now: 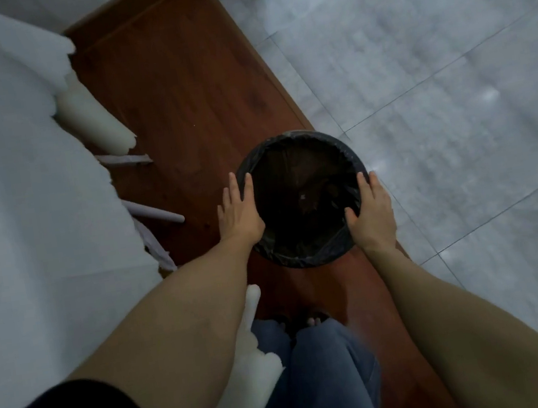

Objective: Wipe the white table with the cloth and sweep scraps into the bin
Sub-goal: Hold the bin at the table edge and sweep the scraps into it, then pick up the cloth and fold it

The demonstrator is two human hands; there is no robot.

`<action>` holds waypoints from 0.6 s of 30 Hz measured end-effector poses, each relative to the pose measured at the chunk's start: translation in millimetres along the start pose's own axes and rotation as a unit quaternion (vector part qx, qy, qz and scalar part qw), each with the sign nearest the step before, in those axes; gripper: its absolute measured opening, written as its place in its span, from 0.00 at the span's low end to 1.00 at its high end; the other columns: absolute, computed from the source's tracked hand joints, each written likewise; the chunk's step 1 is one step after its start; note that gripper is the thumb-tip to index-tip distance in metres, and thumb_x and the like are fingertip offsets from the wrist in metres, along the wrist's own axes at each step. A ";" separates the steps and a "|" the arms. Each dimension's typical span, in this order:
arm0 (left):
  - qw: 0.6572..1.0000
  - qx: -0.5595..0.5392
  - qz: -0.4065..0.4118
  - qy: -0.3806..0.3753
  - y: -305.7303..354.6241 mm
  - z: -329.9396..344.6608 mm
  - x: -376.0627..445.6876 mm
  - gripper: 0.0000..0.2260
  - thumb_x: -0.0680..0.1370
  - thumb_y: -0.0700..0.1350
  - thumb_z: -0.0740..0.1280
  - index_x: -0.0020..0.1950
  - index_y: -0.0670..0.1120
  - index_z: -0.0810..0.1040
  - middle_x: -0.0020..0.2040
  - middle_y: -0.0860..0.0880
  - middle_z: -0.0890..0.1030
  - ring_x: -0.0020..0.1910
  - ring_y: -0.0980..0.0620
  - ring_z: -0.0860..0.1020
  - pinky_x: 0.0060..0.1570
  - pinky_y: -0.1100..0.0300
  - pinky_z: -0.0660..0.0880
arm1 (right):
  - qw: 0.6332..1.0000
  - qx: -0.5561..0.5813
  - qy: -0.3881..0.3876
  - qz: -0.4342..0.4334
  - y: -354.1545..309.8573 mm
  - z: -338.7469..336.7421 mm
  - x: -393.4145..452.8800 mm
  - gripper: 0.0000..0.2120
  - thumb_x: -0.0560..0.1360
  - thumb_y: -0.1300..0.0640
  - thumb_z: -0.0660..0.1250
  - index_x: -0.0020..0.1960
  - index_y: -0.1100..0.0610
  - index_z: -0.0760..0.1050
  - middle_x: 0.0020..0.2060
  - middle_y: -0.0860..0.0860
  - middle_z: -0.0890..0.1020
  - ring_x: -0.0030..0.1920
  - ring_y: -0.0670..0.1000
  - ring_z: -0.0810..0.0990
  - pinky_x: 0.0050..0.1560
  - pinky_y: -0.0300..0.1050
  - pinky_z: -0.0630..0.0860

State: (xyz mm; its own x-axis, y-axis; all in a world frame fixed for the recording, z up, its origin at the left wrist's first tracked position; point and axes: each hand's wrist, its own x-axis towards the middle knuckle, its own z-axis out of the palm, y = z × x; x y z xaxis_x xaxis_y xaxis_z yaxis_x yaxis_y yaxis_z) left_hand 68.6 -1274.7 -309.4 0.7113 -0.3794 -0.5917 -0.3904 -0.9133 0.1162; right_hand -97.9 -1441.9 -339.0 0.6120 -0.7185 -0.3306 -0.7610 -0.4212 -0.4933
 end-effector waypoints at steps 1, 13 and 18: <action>1.000 -0.006 0.006 -0.002 2.8 -14.3 -12.2 0.41 0.80 0.42 0.65 0.80 0.52 0.37 0.80 0.46 0.34 0.80 0.42 0.43 0.77 0.45 0.52 | 1.000 -0.004 -0.006 -0.008 -11.8 -14.2 -6.2 0.34 0.78 0.56 0.65 0.80 0.51 0.54 0.79 0.51 0.55 0.77 0.56 0.55 0.74 0.56 0.62; 0.988 -0.053 0.074 0.123 -12.2 -182.3 -166.6 0.35 0.81 0.45 0.63 0.81 0.50 0.46 0.82 0.45 0.44 0.80 0.43 0.48 0.77 0.47 0.53 | 0.988 -0.040 -0.052 -0.136 -169.8 -169.4 -103.7 0.29 0.80 0.55 0.63 0.79 0.53 0.58 0.78 0.51 0.60 0.76 0.54 0.59 0.74 0.52 0.62; 0.971 -0.077 0.105 0.201 -58.1 -231.4 -220.3 0.33 0.81 0.45 0.63 0.81 0.49 0.49 0.82 0.45 0.48 0.80 0.45 0.50 0.77 0.48 0.54 | 0.980 -0.013 -0.035 -0.193 -231.2 -185.5 -150.9 0.28 0.80 0.54 0.63 0.78 0.53 0.60 0.77 0.51 0.62 0.77 0.53 0.59 0.74 0.52 0.63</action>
State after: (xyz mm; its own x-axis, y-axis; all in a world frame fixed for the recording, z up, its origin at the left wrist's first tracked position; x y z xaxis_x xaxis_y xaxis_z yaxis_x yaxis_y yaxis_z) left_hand 69.8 -1172.4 -1.2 0.8076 -0.5595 -0.1863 -0.4824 -0.8086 0.3368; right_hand -54.2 -1338.8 -25.8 0.8681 -0.4630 -0.1789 -0.4746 -0.6687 -0.5724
